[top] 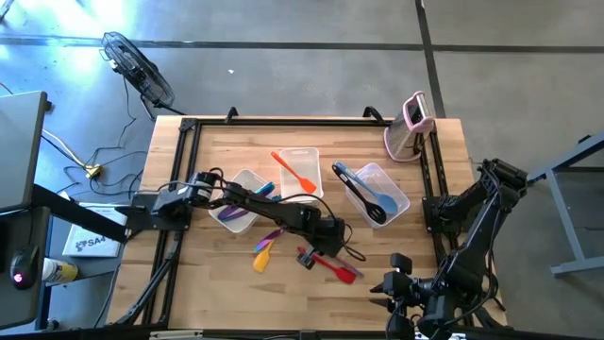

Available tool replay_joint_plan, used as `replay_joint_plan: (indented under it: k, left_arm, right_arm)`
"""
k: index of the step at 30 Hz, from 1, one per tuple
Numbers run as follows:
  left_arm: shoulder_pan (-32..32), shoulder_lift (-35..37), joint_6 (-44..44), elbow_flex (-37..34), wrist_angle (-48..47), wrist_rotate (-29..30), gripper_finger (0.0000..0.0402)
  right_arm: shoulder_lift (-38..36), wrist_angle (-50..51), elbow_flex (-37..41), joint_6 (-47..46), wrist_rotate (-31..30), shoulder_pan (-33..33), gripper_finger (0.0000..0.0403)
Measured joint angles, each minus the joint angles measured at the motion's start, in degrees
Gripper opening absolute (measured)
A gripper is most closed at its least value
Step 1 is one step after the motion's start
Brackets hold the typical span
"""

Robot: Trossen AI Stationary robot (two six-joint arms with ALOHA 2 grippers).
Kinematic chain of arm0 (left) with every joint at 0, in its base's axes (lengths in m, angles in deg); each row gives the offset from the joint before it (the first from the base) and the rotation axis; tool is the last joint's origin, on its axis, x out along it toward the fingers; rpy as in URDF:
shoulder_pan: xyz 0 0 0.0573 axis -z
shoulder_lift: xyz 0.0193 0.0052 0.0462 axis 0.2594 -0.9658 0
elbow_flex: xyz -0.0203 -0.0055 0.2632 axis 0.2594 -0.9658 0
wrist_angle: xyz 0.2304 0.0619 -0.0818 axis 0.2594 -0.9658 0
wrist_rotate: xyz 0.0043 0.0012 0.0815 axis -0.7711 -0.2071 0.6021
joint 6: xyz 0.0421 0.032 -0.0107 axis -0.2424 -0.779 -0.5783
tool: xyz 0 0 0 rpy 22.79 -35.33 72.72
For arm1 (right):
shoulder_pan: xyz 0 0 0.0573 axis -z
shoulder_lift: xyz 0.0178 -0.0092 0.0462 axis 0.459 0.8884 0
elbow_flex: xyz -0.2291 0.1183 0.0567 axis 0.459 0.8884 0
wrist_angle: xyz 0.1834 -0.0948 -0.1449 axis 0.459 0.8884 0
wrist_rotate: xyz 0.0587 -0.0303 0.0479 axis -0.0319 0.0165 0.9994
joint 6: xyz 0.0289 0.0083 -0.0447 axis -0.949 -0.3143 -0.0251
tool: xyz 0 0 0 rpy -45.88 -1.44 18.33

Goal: Pick & Place Kitchen Items
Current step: Put the blue table knife into the left white bin

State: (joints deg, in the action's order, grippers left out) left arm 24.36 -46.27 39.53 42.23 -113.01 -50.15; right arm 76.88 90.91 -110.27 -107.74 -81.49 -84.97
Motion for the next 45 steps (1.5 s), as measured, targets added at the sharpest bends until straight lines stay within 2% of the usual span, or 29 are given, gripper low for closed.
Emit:
replay_joint_plan:
  k: [14, 23, 28, 33, 38, 40, 45]
  left_arm:
    - [-0.1, -1.0, 1.3, 0.2, 0.5, -1.2, 0.0000]
    - [0.0, -1.0, 1.8, 0.2, 0.6, -1.2, 0.0000]
    - [-0.1, -1.0, 2.0, 0.2, 0.8, -1.1, 0.0000]
    - [-0.4, -1.0, 2.2, 0.2, 1.3, -1.6, 0.0000]
    - [-0.3, -1.0, 2.2, 0.2, 1.3, -1.5, 0.0000]
    - [-0.3, -1.1, 2.2, 0.2, 1.3, -1.5, 0.0000]
    - [-0.3, -1.1, 2.3, 0.2, 1.2, -1.5, 0.0000]
  right_arm:
    - [0.9, 1.0, 0.0, 2.1, -0.2, 0.0, 0.0100]
    - [9.3, 18.4, 0.0, -1.6, -1.0, 4.3, 0.0100]
    - [12.1, 15.4, 0.0, -0.9, 8.1, 10.4, 0.0105]
    - [13.6, 11.6, 0.0, 2.2, 16.5, 15.7, 0.0145]
    - [15.5, 12.4, 0.0, 7.3, 16.7, 19.0, 0.0190]
    - [16.5, 12.2, 0.0, 9.6, 15.9, 19.9, 0.0196]
    - [18.1, 10.2, 0.0, 12.5, 18.2, 21.1, 0.0193]
